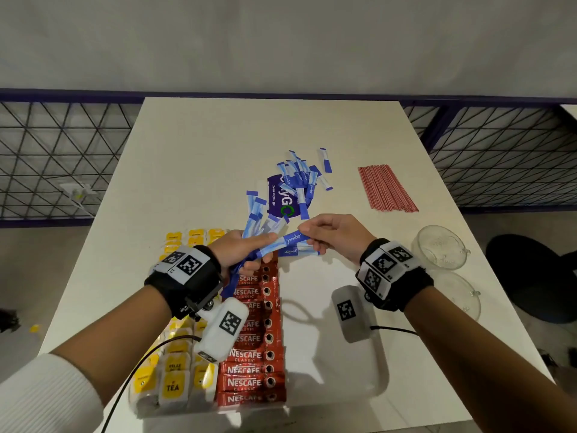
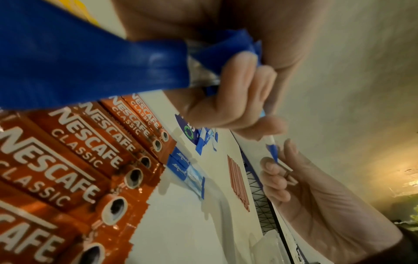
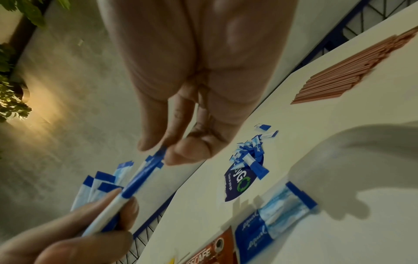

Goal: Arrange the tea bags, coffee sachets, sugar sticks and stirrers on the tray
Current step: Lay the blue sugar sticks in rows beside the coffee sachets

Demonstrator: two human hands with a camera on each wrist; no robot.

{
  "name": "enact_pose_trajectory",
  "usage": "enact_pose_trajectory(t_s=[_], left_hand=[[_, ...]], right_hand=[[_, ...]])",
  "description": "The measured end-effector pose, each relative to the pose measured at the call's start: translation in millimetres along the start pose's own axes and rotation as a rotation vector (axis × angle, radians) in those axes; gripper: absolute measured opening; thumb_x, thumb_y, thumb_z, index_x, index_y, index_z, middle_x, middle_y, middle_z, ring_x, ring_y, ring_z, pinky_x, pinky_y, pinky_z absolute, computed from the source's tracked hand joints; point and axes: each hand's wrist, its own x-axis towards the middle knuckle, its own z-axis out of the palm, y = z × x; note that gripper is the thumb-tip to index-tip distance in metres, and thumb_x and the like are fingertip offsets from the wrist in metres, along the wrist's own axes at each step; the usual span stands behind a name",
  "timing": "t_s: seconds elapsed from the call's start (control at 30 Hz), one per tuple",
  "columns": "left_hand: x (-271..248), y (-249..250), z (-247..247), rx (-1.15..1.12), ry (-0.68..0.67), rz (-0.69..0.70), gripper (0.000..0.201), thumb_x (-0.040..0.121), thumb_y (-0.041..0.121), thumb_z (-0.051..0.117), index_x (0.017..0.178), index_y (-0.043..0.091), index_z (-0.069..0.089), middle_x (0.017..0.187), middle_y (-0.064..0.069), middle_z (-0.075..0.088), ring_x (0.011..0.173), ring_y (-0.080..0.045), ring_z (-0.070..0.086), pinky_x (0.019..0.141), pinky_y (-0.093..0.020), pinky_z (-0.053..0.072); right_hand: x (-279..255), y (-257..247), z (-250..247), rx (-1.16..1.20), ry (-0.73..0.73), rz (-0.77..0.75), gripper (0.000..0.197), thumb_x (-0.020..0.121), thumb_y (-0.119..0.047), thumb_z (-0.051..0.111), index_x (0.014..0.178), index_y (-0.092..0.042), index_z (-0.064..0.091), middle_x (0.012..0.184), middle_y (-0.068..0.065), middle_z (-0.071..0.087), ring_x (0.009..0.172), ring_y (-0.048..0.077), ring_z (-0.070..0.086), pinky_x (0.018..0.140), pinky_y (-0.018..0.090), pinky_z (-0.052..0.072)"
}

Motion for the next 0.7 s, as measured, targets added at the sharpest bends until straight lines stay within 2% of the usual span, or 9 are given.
enact_pose_trajectory(t_s=[0.1,0.23,0.33,0.4,0.47,0.53,0.57,0.63,0.7], left_hand=[[0.8,-5.5,-1.8,0.013,0.028,0.003,0.034,0.095,0.025,0.048,0.066,0.007,0.052,0.044,0.004,0.051,0.029,-0.004,0.032,0.033,-0.013,0.026],[1.4,-4.8,-1.1,-0.022,0.061,0.021,0.026,0.089,0.025,0.058,0.07,0.007,0.053,0.037,0.003,0.046,0.029,-0.005,0.028,0.036,-0.015,0.025],[4.4,-3.1,-0.1,-0.034,0.024,0.035,0.033,0.071,0.028,0.069,0.089,0.001,0.06,0.037,0.004,0.035,0.031,-0.008,0.025,0.038,-0.016,0.024],[6.5,-1.3,3.6,-0.023,0.022,0.039,0.033,0.078,0.024,0.067,0.097,-0.002,0.06,0.036,0.004,0.033,0.031,-0.008,0.024,0.038,-0.016,0.024],[9.3,-0.1,9.0,0.03,0.025,0.05,0.025,0.084,0.022,0.064,0.075,0.001,0.055,0.035,0.004,0.034,0.03,-0.009,0.025,0.039,-0.017,0.025],[13.3,0.3,14.7,0.085,0.051,0.06,0.042,0.085,0.02,0.064,0.052,0.006,0.043,0.033,0.002,0.036,0.029,-0.009,0.027,0.039,-0.019,0.026],[15.1,-0.2,16.5,0.093,0.072,0.069,0.043,0.086,0.019,0.064,0.05,0.008,0.042,0.033,0.001,0.037,0.029,-0.009,0.027,0.038,-0.019,0.026],[17.6,-0.9,16.8,0.055,0.102,0.09,0.037,0.087,0.019,0.063,0.055,0.009,0.046,0.034,0.002,0.037,0.029,-0.008,0.026,0.037,-0.018,0.025],[18.6,-1.1,13.4,0.01,0.122,0.102,0.03,0.086,0.019,0.063,0.062,0.009,0.048,0.035,0.003,0.035,0.03,-0.008,0.025,0.036,-0.017,0.023]], right_hand=[[-2.4,3.3,-1.4,-0.029,-0.03,0.033,0.011,0.083,-0.005,0.065,0.081,-0.016,0.065,0.057,0.0,0.06,0.051,0.009,0.052,0.056,0.018,0.045],[-5.9,7.6,0.6,0.044,-0.017,0.094,0.013,0.084,0.003,0.062,0.077,-0.008,0.059,0.061,0.007,0.06,0.044,0.007,0.055,0.051,0.016,0.048],[-9.6,10.9,7.0,0.043,-0.07,0.139,0.017,0.081,0.004,0.064,0.073,-0.008,0.055,0.063,0.008,0.064,0.045,0.009,0.058,0.05,0.018,0.051],[-10.4,12.5,14.4,-0.016,-0.128,0.154,0.019,0.08,-0.003,0.069,0.072,-0.011,0.054,0.064,0.007,0.065,0.048,0.01,0.059,0.049,0.019,0.05],[-8.6,13.9,23.1,-0.155,-0.157,0.136,0.019,0.078,-0.014,0.073,0.069,-0.012,0.056,0.058,-0.002,0.062,0.047,0.004,0.057,0.047,0.016,0.046],[-6.2,12.8,29.6,-0.27,-0.147,0.083,0.021,0.077,-0.02,0.074,0.072,-0.003,0.063,0.051,-0.006,0.053,0.041,-0.001,0.048,0.046,0.014,0.038],[-4.4,12.1,31.0,-0.282,-0.13,0.062,0.026,0.078,-0.02,0.074,0.077,0.004,0.064,0.049,-0.006,0.049,0.039,-0.001,0.043,0.046,0.015,0.034],[-2.0,9.6,30.1,-0.244,-0.099,0.044,0.02,0.08,-0.015,0.071,0.08,0.005,0.066,0.04,-0.01,0.046,0.036,0.0,0.04,0.047,0.013,0.031],[-0.7,8.4,25.5,-0.161,-0.077,0.051,0.018,0.081,-0.011,0.07,0.069,0.0,0.062,0.041,-0.009,0.05,0.039,0.002,0.043,0.049,0.015,0.035]])
